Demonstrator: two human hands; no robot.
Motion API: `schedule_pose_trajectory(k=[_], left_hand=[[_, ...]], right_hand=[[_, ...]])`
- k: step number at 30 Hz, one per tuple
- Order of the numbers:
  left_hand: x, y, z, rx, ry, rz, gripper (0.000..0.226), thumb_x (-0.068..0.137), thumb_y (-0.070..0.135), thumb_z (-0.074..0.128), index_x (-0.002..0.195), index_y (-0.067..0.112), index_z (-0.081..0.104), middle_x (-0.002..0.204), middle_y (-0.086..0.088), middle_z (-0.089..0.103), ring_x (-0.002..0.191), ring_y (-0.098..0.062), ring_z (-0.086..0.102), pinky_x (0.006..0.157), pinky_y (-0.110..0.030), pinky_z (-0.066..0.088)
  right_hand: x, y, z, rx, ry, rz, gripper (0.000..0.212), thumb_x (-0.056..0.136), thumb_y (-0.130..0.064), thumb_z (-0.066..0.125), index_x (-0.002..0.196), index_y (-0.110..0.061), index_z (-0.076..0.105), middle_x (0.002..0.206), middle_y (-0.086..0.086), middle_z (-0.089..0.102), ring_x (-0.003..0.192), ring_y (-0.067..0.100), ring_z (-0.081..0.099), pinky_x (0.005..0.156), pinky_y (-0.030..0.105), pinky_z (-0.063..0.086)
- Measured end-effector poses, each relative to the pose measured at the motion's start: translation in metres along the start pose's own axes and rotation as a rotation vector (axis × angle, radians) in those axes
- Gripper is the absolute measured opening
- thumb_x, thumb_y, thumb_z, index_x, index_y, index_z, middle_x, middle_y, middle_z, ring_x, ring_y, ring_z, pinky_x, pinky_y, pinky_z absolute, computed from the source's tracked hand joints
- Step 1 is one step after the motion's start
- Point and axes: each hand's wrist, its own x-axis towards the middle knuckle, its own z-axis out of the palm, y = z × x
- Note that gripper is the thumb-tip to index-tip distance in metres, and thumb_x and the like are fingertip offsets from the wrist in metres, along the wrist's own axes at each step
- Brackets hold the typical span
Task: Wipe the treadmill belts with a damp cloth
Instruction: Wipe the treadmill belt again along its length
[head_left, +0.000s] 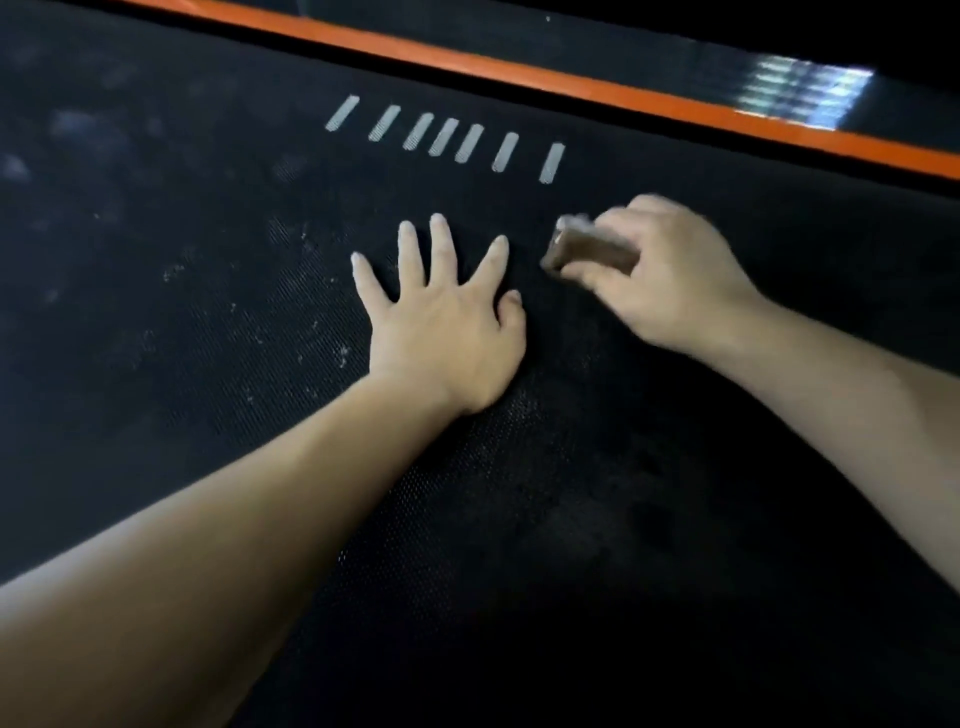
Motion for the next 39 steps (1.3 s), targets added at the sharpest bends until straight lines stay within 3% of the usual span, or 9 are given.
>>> schedule_pose_trajectory(k=[4, 11, 15, 20, 25, 27, 30, 36, 39], left_hand=[[-0.002, -0.001, 0.003, 0.018, 0.026, 0.017, 0.068, 0.100, 0.068, 0.013, 0.163, 0.042, 0.006, 0.173, -0.011, -0.007, 0.158, -0.034, -0.016, 0.121, -0.068, -0.011], [0.000, 0.000, 0.002, 0.045, 0.050, 0.018, 0.070, 0.098, 0.070, 0.010, 0.162, 0.044, 0.004, 0.173, -0.011, -0.006, 0.158, -0.033, -0.015, 0.121, -0.067, -0.009], [0.000, 0.000, 0.004, 0.034, 0.059, 0.020, 0.070, 0.099, 0.070, 0.011, 0.163, 0.043, 0.004, 0.173, -0.011, -0.006, 0.158, -0.033, -0.015, 0.121, -0.067, -0.010], [-0.001, 0.001, 0.003, 0.032, 0.061, 0.017, 0.069, 0.099, 0.069, 0.011, 0.163, 0.042, 0.005, 0.173, -0.012, -0.006, 0.158, -0.034, -0.014, 0.121, -0.067, -0.009], [0.000, 0.000, 0.003, 0.019, 0.057, 0.021, 0.070, 0.100, 0.069, 0.013, 0.163, 0.042, 0.006, 0.173, -0.011, -0.006, 0.158, -0.033, -0.015, 0.121, -0.067, -0.011], [-0.001, 0.000, 0.004, 0.022, 0.058, 0.018, 0.070, 0.099, 0.069, 0.013, 0.163, 0.042, 0.006, 0.173, -0.012, -0.005, 0.158, -0.033, -0.015, 0.121, -0.067, -0.010], [0.000, -0.001, 0.004, 0.032, 0.061, 0.015, 0.070, 0.099, 0.070, 0.012, 0.163, 0.042, 0.007, 0.173, -0.012, -0.004, 0.158, -0.033, -0.014, 0.121, -0.067, -0.010], [-0.001, -0.001, 0.004, 0.020, 0.058, 0.011, 0.071, 0.099, 0.070, 0.014, 0.163, 0.042, 0.008, 0.173, -0.011, -0.003, 0.159, -0.032, -0.013, 0.121, -0.067, -0.010], [-0.001, 0.000, 0.004, 0.024, 0.070, 0.011, 0.071, 0.099, 0.070, 0.014, 0.163, 0.041, 0.009, 0.173, -0.011, -0.002, 0.159, -0.033, -0.012, 0.121, -0.067, -0.009]], right_hand=[[0.072, 0.034, -0.003, -0.052, 0.162, 0.358, 0.034, 0.091, -0.056, 0.061, 0.100, -0.024, 0.065, 0.097, 0.000, 0.064, 0.094, 0.027, 0.062, 0.073, 0.037, 0.046], [0.058, 0.026, -0.003, -0.005, 0.019, 0.137, 0.029, 0.090, -0.053, 0.066, 0.093, -0.024, 0.065, 0.093, 0.002, 0.059, 0.087, 0.023, 0.056, 0.076, 0.039, 0.047], [0.106, 0.051, -0.008, -0.099, 0.216, 0.502, 0.037, 0.091, -0.055, 0.060, 0.104, -0.021, 0.067, 0.106, 0.007, 0.068, 0.102, 0.035, 0.063, 0.083, 0.043, 0.051], [0.091, 0.032, 0.012, -0.063, 0.133, 0.249, 0.032, 0.091, -0.057, 0.061, 0.092, -0.026, 0.063, 0.096, 0.005, 0.065, 0.090, 0.029, 0.060, 0.074, 0.039, 0.048], [0.105, 0.051, -0.012, -0.141, 0.220, 0.570, 0.040, 0.091, -0.055, 0.060, 0.108, -0.020, 0.067, 0.109, 0.009, 0.069, 0.105, 0.036, 0.063, 0.088, 0.045, 0.051], [0.091, 0.034, -0.001, -0.170, 0.216, 0.457, 0.042, 0.091, -0.055, 0.062, 0.109, -0.017, 0.067, 0.110, 0.011, 0.067, 0.103, 0.036, 0.063, 0.087, 0.045, 0.052], [0.051, 0.019, 0.005, -0.086, 0.124, 0.217, 0.034, 0.091, -0.055, 0.064, 0.090, -0.022, 0.061, 0.093, 0.005, 0.059, 0.083, 0.026, 0.055, 0.072, 0.037, 0.045], [0.063, 0.050, -0.013, -0.163, 0.249, 0.539, 0.038, 0.092, -0.055, 0.059, 0.100, -0.018, 0.065, 0.100, 0.008, 0.067, 0.097, 0.035, 0.063, 0.082, 0.045, 0.052], [0.052, 0.029, 0.001, -0.134, 0.229, 0.406, 0.041, 0.092, -0.057, 0.060, 0.104, -0.018, 0.066, 0.100, 0.007, 0.064, 0.093, 0.031, 0.061, 0.082, 0.045, 0.052]])
